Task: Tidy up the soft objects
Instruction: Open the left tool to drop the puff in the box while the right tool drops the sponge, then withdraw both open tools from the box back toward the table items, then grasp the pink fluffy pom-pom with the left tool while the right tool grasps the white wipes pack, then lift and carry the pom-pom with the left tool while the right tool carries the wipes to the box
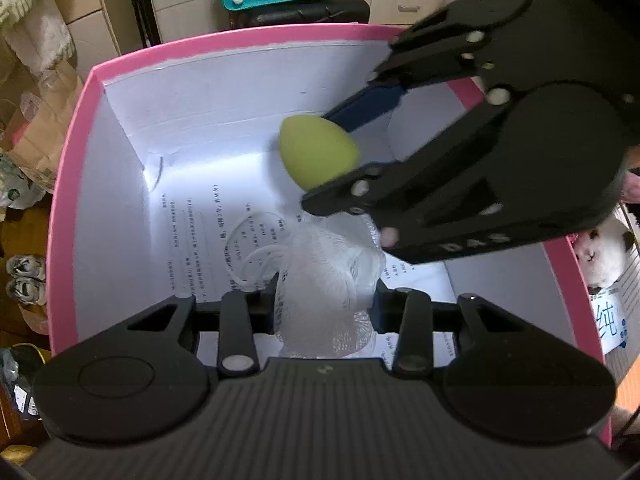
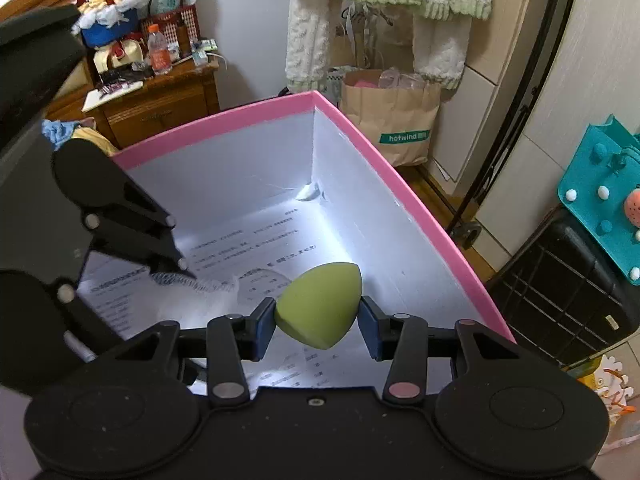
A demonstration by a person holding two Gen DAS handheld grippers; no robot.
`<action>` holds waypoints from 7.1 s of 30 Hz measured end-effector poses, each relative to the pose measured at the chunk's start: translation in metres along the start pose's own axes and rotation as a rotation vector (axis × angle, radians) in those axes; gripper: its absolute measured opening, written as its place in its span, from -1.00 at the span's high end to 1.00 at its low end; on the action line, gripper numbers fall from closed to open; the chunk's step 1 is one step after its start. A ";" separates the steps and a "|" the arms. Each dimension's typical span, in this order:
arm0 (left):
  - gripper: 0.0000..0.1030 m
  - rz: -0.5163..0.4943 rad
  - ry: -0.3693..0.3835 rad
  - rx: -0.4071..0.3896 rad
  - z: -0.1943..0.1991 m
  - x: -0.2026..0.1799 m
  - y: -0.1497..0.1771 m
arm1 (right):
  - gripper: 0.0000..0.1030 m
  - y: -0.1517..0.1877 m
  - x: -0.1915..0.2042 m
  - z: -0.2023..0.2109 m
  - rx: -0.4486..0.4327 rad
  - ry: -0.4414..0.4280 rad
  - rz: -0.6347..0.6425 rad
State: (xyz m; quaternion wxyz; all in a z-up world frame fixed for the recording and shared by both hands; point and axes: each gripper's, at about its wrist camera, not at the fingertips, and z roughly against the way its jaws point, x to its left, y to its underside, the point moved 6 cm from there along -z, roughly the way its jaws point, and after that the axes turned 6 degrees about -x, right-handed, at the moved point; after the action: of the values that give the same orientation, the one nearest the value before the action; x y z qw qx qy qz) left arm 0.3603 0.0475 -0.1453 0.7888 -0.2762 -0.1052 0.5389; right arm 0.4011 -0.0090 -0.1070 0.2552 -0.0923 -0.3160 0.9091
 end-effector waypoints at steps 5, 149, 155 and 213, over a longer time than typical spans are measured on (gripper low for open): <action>-0.08 0.009 -0.017 -0.029 0.001 0.000 -0.004 | -0.14 -0.002 -0.005 -0.008 0.012 0.017 0.005; 0.03 0.088 0.064 -0.217 -0.053 -0.210 -0.011 | 0.02 0.272 -0.051 0.152 -0.197 0.332 -0.572; 0.21 0.090 0.056 -0.223 -0.056 -0.210 -0.010 | 0.02 0.272 -0.052 0.152 -0.206 0.335 -0.578; 0.45 -0.091 0.141 -0.302 0.091 -0.200 0.083 | 0.13 0.241 0.083 0.225 -0.263 0.332 -0.492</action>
State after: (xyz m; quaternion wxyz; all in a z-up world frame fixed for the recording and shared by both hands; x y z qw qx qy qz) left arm 0.1730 -0.0828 -0.0890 0.7674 -0.4238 -0.1417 0.4598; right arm 0.1588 -0.2460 -0.0809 0.5011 -0.1923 -0.3977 0.7442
